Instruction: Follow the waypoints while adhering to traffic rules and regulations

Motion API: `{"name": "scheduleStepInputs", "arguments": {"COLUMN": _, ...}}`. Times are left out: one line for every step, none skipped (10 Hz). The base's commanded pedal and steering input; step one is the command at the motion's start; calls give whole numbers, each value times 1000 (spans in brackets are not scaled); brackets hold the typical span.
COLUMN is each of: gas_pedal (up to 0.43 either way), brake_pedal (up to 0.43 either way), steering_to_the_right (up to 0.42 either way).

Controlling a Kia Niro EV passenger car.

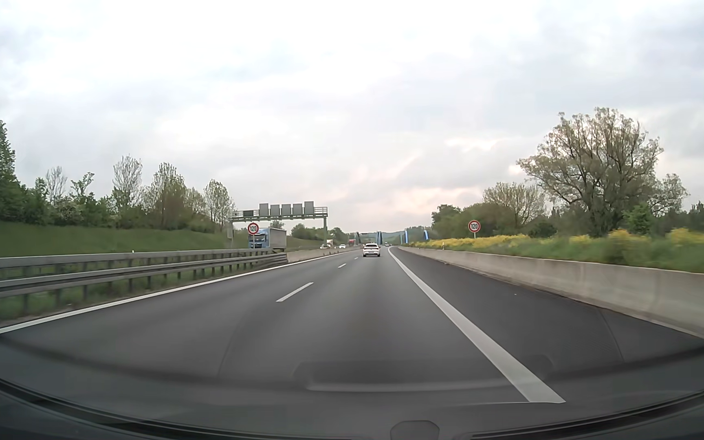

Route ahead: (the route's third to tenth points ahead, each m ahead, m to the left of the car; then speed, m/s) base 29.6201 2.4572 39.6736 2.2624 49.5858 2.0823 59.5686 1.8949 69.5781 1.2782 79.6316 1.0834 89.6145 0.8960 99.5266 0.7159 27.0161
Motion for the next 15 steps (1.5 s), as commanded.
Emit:
{"name": "scheduleStepInputs", "arguments": {"gas_pedal": 189, "brake_pedal": 0, "steering_to_the_right": 0}}
{"name": "scheduleStepInputs", "arguments": {"gas_pedal": 189, "brake_pedal": 0, "steering_to_the_right": -1}}
{"name": "scheduleStepInputs", "arguments": {"gas_pedal": 177, "brake_pedal": 0, "steering_to_the_right": 0}}
{"name": "scheduleStepInputs", "arguments": {"gas_pedal": 177, "brake_pedal": 0, "steering_to_the_right": -1}}
{"name": "scheduleStepInputs", "arguments": {"gas_pedal": 177, "brake_pedal": 0, "steering_to_the_right": 0}}
{"name": "scheduleStepInputs", "arguments": {"gas_pedal": 177, "brake_pedal": 0, "steering_to_the_right": 0}}
{"name": "scheduleStepInputs", "arguments": {"gas_pedal": 177, "brake_pedal": 0, "steering_to_the_right": -1}}
{"name": "scheduleStepInputs", "arguments": {"gas_pedal": 177, "brake_pedal": 0, "steering_to_the_right": -1}}
{"name": "scheduleStepInputs", "arguments": {"gas_pedal": 177, "brake_pedal": 0, "steering_to_the_right": -1}}
{"name": "scheduleStepInputs", "arguments": {"gas_pedal": 177, "brake_pedal": 0, "steering_to_the_right": 0}}
{"name": "scheduleStepInputs", "arguments": {"gas_pedal": 177, "brake_pedal": 0, "steering_to_the_right": 0}}
{"name": "scheduleStepInputs", "arguments": {"gas_pedal": 177, "brake_pedal": 0, "steering_to_the_right": -1}}
{"name": "scheduleStepInputs", "arguments": {"gas_pedal": 177, "brake_pedal": 0, "steering_to_the_right": -1}}
{"name": "scheduleStepInputs", "arguments": {"gas_pedal": 177, "brake_pedal": 0, "steering_to_the_right": 0}}
{"name": "scheduleStepInputs", "arguments": {"gas_pedal": 177, "brake_pedal": 0, "steering_to_the_right": 0}}
